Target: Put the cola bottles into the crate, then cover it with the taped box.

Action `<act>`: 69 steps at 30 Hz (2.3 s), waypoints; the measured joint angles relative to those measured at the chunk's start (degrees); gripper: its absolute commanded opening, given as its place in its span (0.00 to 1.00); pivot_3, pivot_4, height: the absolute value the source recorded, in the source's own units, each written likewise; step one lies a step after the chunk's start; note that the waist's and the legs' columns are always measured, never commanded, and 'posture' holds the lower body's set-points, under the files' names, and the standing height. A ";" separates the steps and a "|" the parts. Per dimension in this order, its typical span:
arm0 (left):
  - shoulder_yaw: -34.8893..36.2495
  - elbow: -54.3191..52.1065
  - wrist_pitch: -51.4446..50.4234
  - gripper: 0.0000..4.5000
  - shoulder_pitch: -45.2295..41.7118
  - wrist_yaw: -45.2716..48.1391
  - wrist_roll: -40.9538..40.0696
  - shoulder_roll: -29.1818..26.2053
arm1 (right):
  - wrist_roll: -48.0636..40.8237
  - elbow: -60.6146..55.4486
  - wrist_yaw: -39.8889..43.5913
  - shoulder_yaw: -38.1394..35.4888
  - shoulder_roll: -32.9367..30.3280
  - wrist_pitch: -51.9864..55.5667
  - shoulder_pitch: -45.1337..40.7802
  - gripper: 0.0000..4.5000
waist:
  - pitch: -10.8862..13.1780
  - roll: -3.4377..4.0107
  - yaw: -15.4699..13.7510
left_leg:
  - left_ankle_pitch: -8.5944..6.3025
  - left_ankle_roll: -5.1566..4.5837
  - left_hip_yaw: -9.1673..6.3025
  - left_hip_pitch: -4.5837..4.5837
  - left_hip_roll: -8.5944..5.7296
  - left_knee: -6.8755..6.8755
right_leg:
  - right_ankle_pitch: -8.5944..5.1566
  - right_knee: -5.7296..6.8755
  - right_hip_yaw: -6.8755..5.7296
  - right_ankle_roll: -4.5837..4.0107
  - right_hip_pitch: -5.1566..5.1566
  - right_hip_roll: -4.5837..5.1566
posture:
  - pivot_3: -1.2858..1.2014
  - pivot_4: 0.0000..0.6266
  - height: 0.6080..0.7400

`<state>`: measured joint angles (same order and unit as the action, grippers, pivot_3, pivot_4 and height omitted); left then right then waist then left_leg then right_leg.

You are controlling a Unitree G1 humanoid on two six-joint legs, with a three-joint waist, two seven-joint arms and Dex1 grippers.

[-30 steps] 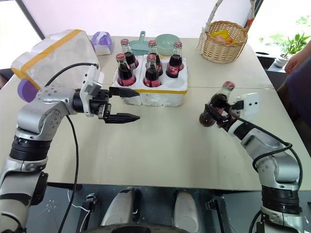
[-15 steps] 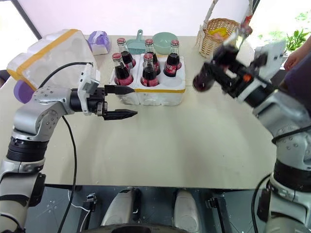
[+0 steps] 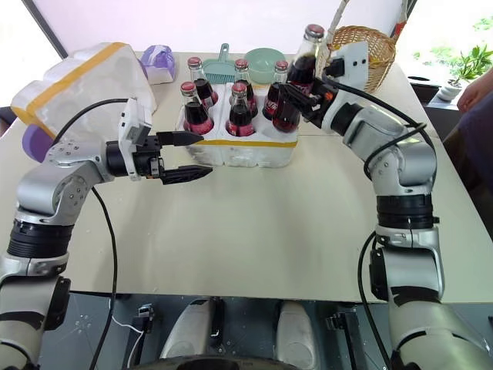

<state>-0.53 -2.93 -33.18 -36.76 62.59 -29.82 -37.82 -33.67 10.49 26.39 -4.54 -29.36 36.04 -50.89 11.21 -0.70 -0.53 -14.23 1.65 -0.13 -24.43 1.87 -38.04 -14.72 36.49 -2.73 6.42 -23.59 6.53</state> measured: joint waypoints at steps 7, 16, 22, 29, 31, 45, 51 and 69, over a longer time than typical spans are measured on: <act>1.53 -1.24 -0.23 1.00 1.26 -1.58 -0.18 -0.64 | 5.31 4.49 3.42 1.00 2.94 -4.00 -1.46 0.59 | -0.01 -0.01 0.72 | 0.01 0.01 -0.01 0.24 0.00 -0.02 | 0.00 0.20 0.01 -0.01 0.13 0.00 | 0.52 0.24 1.00; 1.74 -1.76 -0.31 1.00 1.93 -3.03 -0.21 -0.96 | 5.95 1.54 4.50 0.65 4.55 -1.86 -0.28 0.59 | -0.01 -0.02 1.37 | 0.01 0.01 -0.01 0.37 0.01 -0.01 | -0.02 0.48 0.08 -0.02 0.11 0.00 | 0.52 0.24 1.00; 1.73 -1.50 -0.22 1.00 1.84 -3.16 -0.19 -0.84 | 7.49 1.67 4.47 1.94 6.08 0.04 2.13 0.59 | 0.01 0.02 1.23 | 0.01 0.02 0.02 0.14 -0.01 -0.02 | -0.02 0.50 0.12 -0.02 -0.11 0.00 | 0.52 0.24 1.00; 1.72 0.18 0.21 1.00 0.83 -3.03 0.09 -0.73 | 13.01 6.02 4.92 5.72 6.15 -1.96 2.12 0.70 | 0.01 0.02 1.10 | 0.01 0.03 0.03 0.10 -0.01 -0.01 | -0.02 0.49 0.12 -0.02 -0.13 0.00 | 0.52 0.24 1.00; 1.72 0.50 0.28 1.00 0.83 -3.04 0.34 -0.73 | 13.91 6.76 5.13 6.21 6.15 -2.24 2.13 0.87 | 0.01 0.02 0.95 | 0.01 0.02 0.02 0.10 -0.01 -0.01 | -0.02 0.49 0.12 -0.02 -0.12 0.00 | 0.52 0.24 1.00; 4.62 0.31 0.22 1.00 2.03 -1.80 3.81 -14.03 | -2.14 -23.51 15.35 -7.00 -11.94 18.71 15.73 0.99 | 0.03 0.00 1.45 | 0.01 0.02 0.03 0.07 0.01 0.03 | -0.03 0.46 0.12 -0.03 -0.22 0.00 | 0.52 0.24 1.00; 15.60 3.08 -0.06 1.00 14.25 3.70 8.09 -35.04 | -13.24 -28.35 23.69 -17.91 -24.53 25.31 18.27 0.99 | 0.06 0.04 1.59 | 0.01 0.02 0.25 0.15 0.08 0.18 | -0.12 0.58 0.28 -0.17 -0.46 -0.04 | 0.52 0.24 1.00; -3.06 50.95 17.59 1.00 -19.82 0.83 32.46 -33.62 | -24.23 -34.20 21.73 -24.19 -28.98 26.11 21.99 0.99 | 0.09 -0.19 -0.15 | 0.01 0.03 0.46 -0.04 0.07 0.04 | -0.11 0.66 0.33 -0.14 -0.59 -0.01 | 0.52 0.24 1.00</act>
<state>-3.58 48.02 -15.59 -56.59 63.42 2.64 -71.44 -57.89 -23.72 48.12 -28.74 -58.35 62.15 -28.90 11.30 -0.89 -0.68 -14.22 1.68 0.33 -24.46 1.94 -38.00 -14.84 37.15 -2.40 6.28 -24.18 6.53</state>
